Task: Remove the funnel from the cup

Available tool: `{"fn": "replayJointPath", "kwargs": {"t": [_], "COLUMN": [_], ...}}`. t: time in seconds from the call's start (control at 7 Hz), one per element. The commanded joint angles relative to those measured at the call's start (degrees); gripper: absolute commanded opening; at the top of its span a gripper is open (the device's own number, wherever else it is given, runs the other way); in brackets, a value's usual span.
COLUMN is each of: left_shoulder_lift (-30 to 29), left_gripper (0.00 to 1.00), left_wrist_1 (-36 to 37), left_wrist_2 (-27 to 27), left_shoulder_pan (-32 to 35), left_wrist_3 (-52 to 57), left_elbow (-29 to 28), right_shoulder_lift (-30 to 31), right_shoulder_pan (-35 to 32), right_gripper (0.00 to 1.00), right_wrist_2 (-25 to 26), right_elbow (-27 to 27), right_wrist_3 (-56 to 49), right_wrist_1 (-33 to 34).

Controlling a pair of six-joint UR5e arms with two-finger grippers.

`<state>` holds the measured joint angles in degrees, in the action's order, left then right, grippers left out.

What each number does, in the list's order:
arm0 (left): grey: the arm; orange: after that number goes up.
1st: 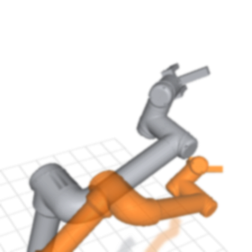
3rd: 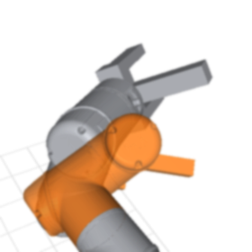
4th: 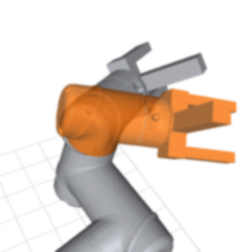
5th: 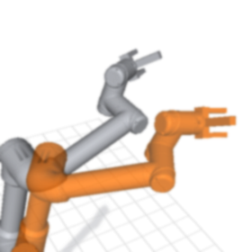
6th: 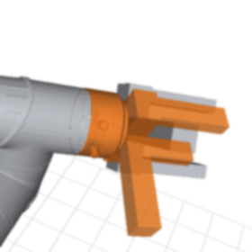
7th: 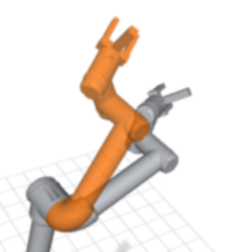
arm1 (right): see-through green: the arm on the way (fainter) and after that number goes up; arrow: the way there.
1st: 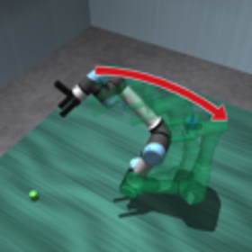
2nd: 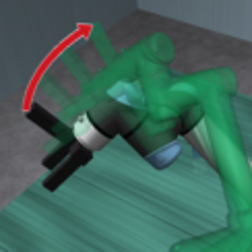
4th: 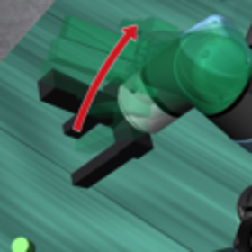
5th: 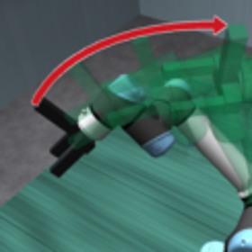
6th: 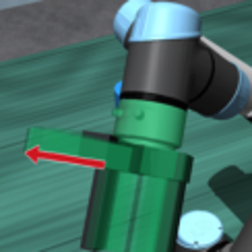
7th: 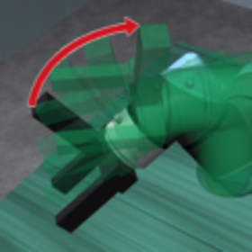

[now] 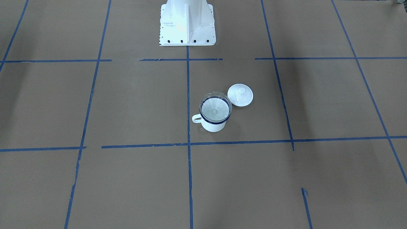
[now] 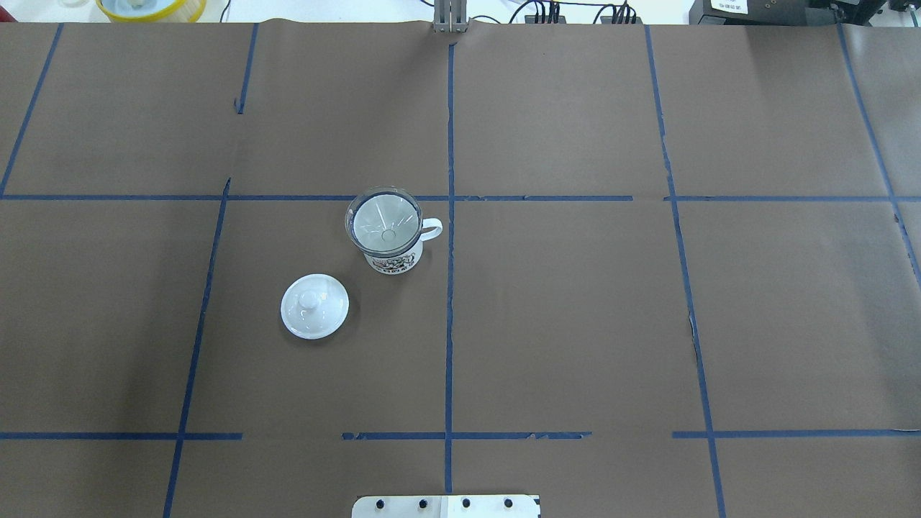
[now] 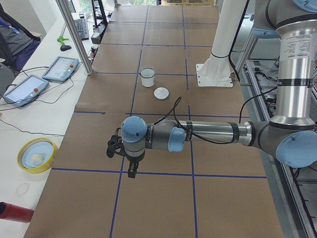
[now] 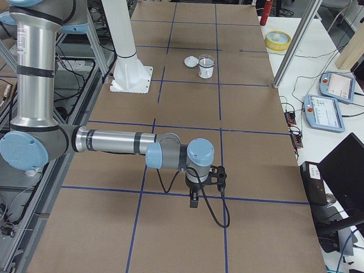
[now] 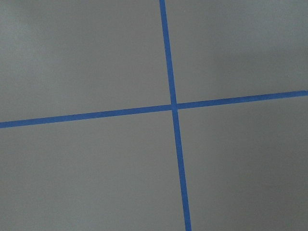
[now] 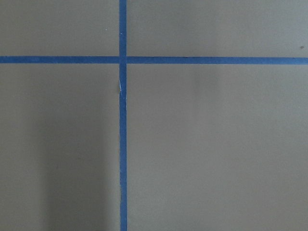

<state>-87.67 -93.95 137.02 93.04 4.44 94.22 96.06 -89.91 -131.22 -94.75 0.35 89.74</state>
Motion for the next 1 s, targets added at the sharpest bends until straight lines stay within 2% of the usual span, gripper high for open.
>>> {"fn": "replayJointPath", "kwargs": {"t": [0.0,0.43,0.57,0.86], "left_shoulder_lift": [-1.1,-1.4,-3.8,-13.5], "left_gripper": [1.00,1.00,1.00,1.00], "left_wrist_1": [0.1,0.2,0.2,-1.0], "left_wrist_2": [0.0,-0.7,-0.9,-2.7], "left_shoulder_pan": [-1.0,-3.3,-5.0,-5.6], "left_wrist_3": [0.0,0.0,-0.1,-1.4], "left_elbow": [0.0,-0.1,1.7,0.9], "right_shoulder_lift": [0.0,0.0,0.0,0.0], "right_shoulder_pan": [0.0,0.0,0.0,0.0], "right_gripper": [1.00,1.00,1.00,1.00], "right_wrist_2": [0.0,0.0,0.0,0.0], "right_elbow": [0.0,0.0,0.0,0.0], "right_wrist_3": [0.0,0.0,0.0,0.0], "right_wrist_1": [0.0,0.0,0.0,0.0]}}
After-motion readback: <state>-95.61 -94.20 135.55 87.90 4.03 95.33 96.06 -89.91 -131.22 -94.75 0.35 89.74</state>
